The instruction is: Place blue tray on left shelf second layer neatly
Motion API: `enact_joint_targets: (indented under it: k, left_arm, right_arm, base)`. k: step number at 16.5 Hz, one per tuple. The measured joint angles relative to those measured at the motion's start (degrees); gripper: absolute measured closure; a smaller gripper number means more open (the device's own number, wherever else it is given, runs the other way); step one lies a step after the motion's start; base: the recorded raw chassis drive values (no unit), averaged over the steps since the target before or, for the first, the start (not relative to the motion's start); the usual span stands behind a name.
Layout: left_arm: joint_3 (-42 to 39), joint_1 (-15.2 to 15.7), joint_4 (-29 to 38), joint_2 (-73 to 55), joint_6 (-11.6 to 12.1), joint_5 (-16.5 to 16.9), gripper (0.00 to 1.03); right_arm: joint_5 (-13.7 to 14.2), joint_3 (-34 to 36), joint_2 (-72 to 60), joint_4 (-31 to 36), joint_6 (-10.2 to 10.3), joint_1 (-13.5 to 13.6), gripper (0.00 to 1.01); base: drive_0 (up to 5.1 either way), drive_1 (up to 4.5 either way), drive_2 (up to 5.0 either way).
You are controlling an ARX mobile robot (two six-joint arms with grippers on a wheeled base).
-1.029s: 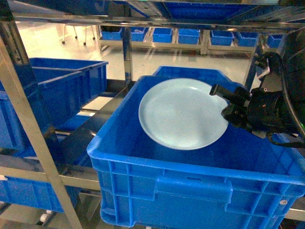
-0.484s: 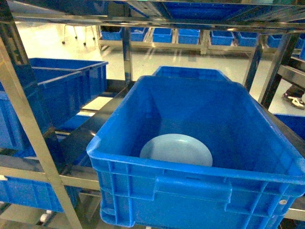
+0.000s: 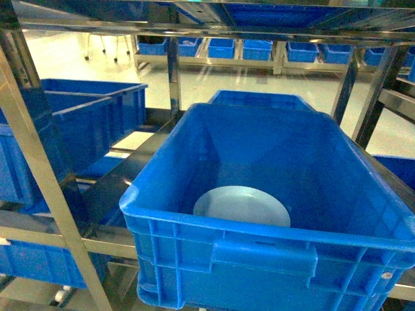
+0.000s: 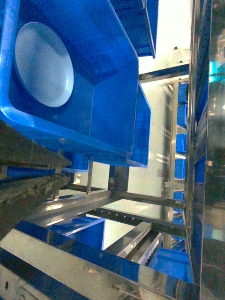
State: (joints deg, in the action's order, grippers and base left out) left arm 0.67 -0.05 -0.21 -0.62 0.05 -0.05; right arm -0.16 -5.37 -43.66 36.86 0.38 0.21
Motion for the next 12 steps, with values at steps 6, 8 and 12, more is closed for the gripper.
enact_joint_targets:
  k: [6, 8, 12]
  left_arm:
    - [0.00, 0.00, 0.00, 0.00, -0.02, 0.04, 0.05]
    - [0.00, 0.00, 0.00, 0.00, -0.02, 0.04, 0.05]
    - [0.00, 0.00, 0.00, 0.00, -0.02, 0.04, 0.05]
  right_arm:
    - [0.04, 4.57, 9.94, -3.54, -0.20, -0.22, 0.99]
    - [0.13, 4.63, 13.62, -7.32, -0.22, -0.22, 0.99]
    - [0.15, 4.63, 20.83, -14.19, -0.22, -0.22, 0.99]
  base:
    - [0.0, 0.00, 0.0]
    - [0.0, 0.00, 0.0]
    - [0.0, 0.00, 0.0]
